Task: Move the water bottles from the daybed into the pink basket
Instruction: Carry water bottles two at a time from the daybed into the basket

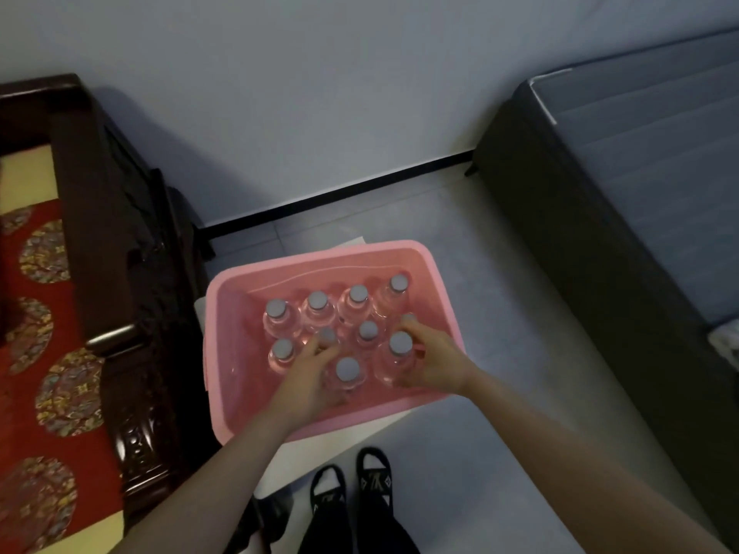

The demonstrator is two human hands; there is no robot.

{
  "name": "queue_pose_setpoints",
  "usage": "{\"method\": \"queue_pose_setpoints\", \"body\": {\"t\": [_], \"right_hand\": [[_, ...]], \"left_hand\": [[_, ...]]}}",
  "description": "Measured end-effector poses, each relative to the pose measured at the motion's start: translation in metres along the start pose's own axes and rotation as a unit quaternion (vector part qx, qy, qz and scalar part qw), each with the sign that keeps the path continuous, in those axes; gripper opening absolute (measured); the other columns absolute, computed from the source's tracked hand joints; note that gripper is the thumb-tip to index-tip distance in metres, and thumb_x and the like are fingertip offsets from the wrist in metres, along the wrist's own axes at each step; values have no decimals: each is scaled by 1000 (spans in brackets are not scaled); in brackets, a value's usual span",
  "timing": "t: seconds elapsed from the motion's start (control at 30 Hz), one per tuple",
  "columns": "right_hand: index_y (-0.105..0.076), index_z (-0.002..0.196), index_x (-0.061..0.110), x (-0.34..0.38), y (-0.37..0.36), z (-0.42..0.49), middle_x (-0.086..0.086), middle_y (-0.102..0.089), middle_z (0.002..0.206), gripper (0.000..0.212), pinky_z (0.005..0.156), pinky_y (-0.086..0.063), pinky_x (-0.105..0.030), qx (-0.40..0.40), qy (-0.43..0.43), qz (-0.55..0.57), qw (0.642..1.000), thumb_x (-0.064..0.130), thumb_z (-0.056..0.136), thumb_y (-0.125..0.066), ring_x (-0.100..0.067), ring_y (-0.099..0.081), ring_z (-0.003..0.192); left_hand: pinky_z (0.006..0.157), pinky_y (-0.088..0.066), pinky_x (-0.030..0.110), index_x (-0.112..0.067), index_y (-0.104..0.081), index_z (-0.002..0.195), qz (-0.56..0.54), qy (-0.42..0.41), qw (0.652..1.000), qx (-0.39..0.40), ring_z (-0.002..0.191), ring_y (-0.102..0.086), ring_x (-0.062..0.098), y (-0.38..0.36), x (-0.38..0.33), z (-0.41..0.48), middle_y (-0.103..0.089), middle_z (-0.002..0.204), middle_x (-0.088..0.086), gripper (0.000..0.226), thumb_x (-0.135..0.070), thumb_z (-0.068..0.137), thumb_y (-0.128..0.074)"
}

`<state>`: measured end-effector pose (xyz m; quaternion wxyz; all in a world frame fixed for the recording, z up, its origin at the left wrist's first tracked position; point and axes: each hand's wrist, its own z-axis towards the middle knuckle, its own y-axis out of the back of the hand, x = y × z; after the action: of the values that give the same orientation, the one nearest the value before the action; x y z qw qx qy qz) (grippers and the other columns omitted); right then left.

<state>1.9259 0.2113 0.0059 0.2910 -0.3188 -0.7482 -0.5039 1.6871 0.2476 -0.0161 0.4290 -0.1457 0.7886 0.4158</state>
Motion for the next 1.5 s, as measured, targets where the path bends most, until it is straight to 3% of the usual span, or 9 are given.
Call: {"method": "queue_pose_setpoints", "body": {"t": [0.17,0.3,0.5,0.7,0.83,0.9,1.1,1.33,1.5], "right_hand": [[-59,107,20,-9,0,10,-3,-58,108,60,77,-49,-30,24,36,-84,996,42,52,-70,-22,-57,94],[-60,101,25,-18,-3,18,0,-68,95,44,60,-35,-25,67,73,-248,964,21,58,-71,-28,-62,81],[-59,95,17,-20,-5,29,-7,-68,88,29,58,-33,-28,124,89,-299,942,15,67,-68,-33,-61,77],[-65,98,12,-24,-10,33,-11,-68,93,26,62,-37,-32,142,103,-317,932,9,73,-59,-36,-62,83],[-63,85,8,-25,-10,35,-12,-67,91,14,61,-38,-34,160,100,-336,923,3,73,-58,-35,-61,81],[-63,84,8,-24,-10,35,-12,-67,91,14,61,-39,-36,161,93,-331,925,3,72,-58,-36,-61,81],[-65,103,19,-19,-8,27,-3,-67,96,30,55,-33,-31,104,108,-347,926,15,73,-60,-33,-62,83],[-64,106,33,-13,-7,16,3,-69,92,32,56,-37,-29,37,115,-345,931,31,74,-61,-26,-63,82],[-69,88,23,-11,-9,12,-3,-70,81,17,55,-37,-31,19,109,-330,937,23,72,-63,-30,-62,74]], "left_hand": [[76,-40,14,-29,-56,127,48,-25,998,31,97,-50,12,-13,0,8,-41,110,-3,70,-6,63,-73],[79,-49,35,-25,-54,130,144,-45,986,69,99,-55,18,-15,2,12,-45,120,0,66,-10,68,-71],[78,-48,39,-26,-44,138,335,-77,931,121,113,-51,24,-15,4,24,-42,135,1,60,-13,83,-61],[47,-46,20,-27,-74,92,409,-193,884,116,77,-65,12,-16,1,32,-66,85,-7,52,-24,42,-88],[77,-48,35,-24,-53,131,370,-117,909,154,112,-53,21,-22,14,40,-52,124,0,60,-21,73,-71],[82,-47,38,-26,-44,138,367,-88,910,172,116,-51,23,-22,18,42,-45,131,-1,66,-24,77,-69],[87,-47,41,-22,-41,137,341,-53,925,162,113,-54,26,-25,14,40,-49,130,2,63,-33,81,-68],[85,-49,39,-28,-49,135,135,-44,988,67,107,-59,25,-18,8,20,-62,121,6,56,-22,83,-68],[71,-40,16,-27,-65,115,37,-36,999,9,91,-57,-1,-22,11,17,-64,100,-20,46,-10,74,-74]]}}
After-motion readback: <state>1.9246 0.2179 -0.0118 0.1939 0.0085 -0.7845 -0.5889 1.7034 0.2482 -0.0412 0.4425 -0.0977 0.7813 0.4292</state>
